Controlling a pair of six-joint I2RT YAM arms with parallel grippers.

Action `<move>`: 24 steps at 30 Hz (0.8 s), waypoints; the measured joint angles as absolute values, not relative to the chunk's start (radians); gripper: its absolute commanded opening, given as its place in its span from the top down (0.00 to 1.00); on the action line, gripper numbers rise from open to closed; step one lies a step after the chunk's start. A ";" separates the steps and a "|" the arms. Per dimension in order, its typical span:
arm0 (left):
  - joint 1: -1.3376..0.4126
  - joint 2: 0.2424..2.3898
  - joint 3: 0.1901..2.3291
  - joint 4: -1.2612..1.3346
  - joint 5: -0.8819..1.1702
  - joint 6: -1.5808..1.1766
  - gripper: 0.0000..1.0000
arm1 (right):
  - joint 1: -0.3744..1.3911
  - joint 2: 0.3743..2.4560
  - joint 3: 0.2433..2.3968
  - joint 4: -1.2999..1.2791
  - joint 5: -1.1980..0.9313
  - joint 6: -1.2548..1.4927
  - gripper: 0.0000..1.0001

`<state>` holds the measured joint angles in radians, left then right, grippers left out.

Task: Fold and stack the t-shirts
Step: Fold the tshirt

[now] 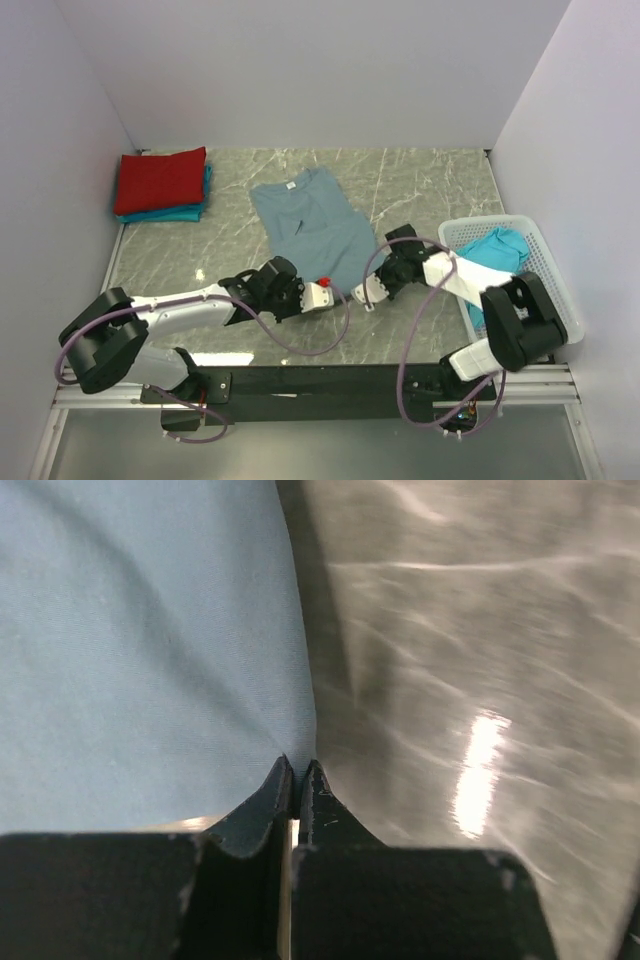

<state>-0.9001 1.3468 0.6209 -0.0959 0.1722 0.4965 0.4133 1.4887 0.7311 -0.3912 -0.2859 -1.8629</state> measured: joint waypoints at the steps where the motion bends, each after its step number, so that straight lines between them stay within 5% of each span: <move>1: -0.900 1.339 0.617 -0.108 0.194 0.496 0.99 | 0.415 1.456 0.710 -0.413 -0.294 -1.859 1.00; 14: -0.994 1.244 0.610 -0.247 0.395 0.460 1.00 | 0.426 0.858 0.614 -0.907 -0.515 -1.631 1.00; 24: -0.804 1.206 0.711 -0.248 0.387 0.485 1.00 | 0.412 1.106 0.907 -0.839 -0.505 -1.259 1.00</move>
<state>-0.8040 1.2060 0.7109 -0.2481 0.3874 0.4854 0.4122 1.1061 0.9070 -0.8391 -0.5045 -1.2591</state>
